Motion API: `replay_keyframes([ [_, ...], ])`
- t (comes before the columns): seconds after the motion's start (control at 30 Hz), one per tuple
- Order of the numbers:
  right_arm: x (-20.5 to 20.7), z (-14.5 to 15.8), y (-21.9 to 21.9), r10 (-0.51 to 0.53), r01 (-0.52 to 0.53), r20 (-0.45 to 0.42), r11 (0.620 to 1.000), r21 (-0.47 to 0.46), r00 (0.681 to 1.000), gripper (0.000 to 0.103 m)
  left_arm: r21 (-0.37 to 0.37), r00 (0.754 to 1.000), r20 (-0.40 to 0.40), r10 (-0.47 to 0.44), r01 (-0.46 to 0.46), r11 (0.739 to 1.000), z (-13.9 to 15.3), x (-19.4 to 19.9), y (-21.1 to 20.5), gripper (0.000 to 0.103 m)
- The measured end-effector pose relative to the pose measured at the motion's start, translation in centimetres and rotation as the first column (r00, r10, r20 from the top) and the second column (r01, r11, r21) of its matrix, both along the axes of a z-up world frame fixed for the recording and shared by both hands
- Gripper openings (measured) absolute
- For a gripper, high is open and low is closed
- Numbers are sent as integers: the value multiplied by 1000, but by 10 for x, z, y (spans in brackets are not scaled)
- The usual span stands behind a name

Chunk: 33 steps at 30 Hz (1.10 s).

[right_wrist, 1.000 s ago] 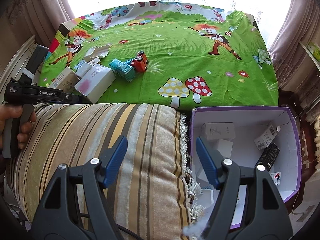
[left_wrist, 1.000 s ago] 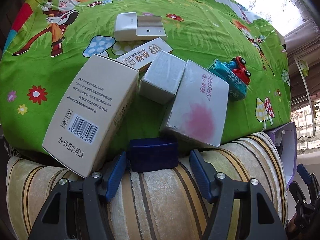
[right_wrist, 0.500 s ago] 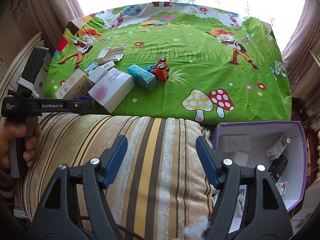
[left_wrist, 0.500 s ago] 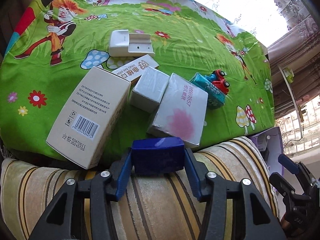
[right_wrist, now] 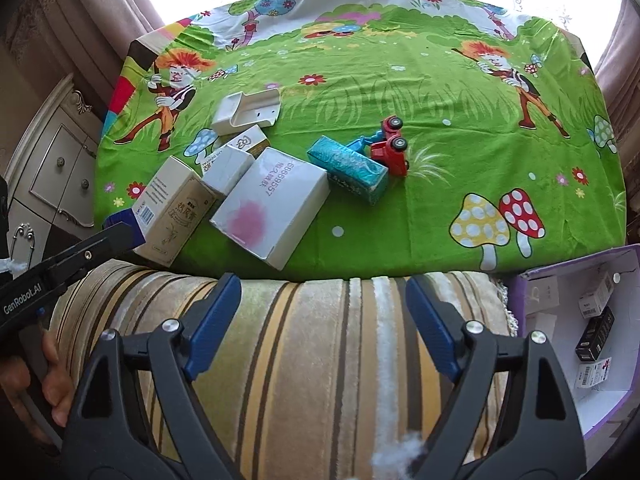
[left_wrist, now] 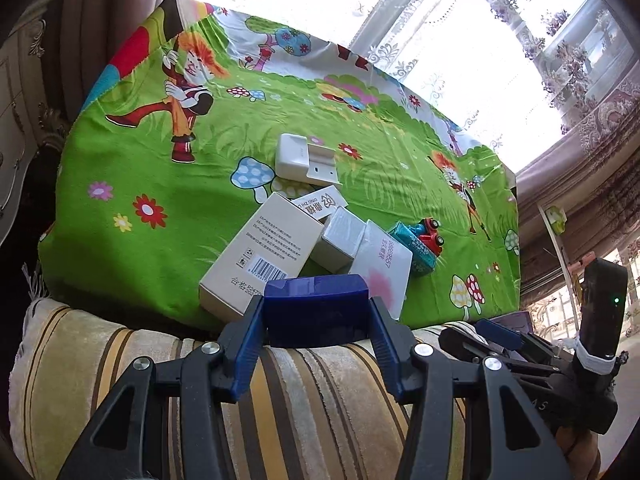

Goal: Organize rigid objects
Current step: 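Grasp white box with pink print using right tool while left tool holds blue box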

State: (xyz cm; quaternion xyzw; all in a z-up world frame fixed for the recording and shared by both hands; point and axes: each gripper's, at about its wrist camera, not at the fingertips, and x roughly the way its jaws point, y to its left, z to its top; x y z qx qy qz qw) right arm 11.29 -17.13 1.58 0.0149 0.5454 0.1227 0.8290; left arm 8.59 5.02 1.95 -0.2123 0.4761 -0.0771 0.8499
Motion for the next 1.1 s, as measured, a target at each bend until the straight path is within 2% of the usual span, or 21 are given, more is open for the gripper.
replay_keyframes([
  [0.17, 16, -9, 27, 8, -7, -41, 1000, 9, 999, 89, -26, 999, 27, 24, -23, 999, 3, -5, 11, 51],
  [0.4, 43, -25, 49, -43, 46, -106, 999, 27, 993, 91, -57, 997, 57, 45, -42, 997, 6, -7, 23, 52],
  [0.83, 77, -56, 62, -91, 86, -177, 996, -40, 980, 91, -100, 996, 72, 56, -49, 994, 4, -9, 29, 52],
  [0.9, 78, -58, 64, -78, 71, -182, 997, -44, 980, 85, -97, 996, 72, 53, -46, 994, 4, -10, 28, 52],
  [1.1, 69, -52, 62, -41, 32, -164, 998, -56, 986, 81, -90, 997, 69, 46, -39, 995, 4, -11, 24, 52],
])
